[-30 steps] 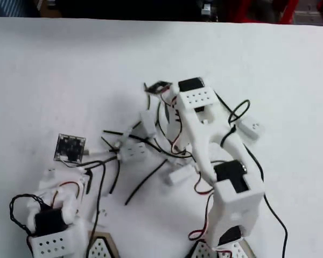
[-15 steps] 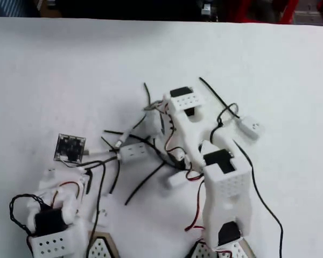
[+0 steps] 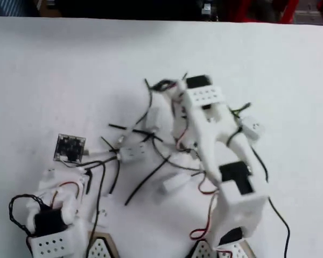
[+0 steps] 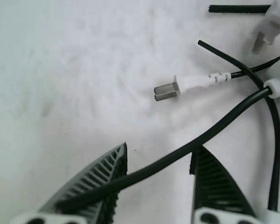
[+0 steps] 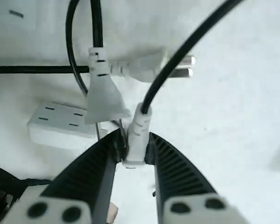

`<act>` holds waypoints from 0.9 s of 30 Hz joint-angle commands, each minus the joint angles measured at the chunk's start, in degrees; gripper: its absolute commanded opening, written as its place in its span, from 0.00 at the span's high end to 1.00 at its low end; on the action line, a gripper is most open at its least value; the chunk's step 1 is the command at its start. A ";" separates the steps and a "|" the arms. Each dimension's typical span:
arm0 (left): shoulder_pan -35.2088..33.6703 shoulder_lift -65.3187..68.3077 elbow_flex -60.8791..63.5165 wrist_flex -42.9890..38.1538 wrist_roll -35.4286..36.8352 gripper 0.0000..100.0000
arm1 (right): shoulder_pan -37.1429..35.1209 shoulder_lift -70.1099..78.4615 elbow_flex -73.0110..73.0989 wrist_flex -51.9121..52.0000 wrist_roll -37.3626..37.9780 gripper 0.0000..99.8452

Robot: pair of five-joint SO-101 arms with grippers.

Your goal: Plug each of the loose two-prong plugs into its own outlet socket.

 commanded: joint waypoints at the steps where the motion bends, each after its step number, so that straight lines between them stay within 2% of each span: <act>1: -0.40 -0.84 -1.49 -0.09 0.44 0.77 | 4.18 -7.78 -1.49 -0.31 1.93 0.98; 7: -0.40 -0.84 -1.49 -0.09 0.53 0.77 | 9.45 -7.69 -1.05 -6.20 2.20 0.98; 13: -0.40 -0.84 -1.49 -0.09 0.53 0.77 | 9.45 2.07 -0.26 -10.15 2.20 0.98; 19: -0.40 -0.84 -1.41 -0.18 0.53 0.77 | 8.57 8.22 -2.99 -6.64 1.85 0.90; 27: -0.40 -0.84 -1.41 -0.18 0.53 0.77 | 8.57 8.92 -7.65 -1.89 1.76 0.92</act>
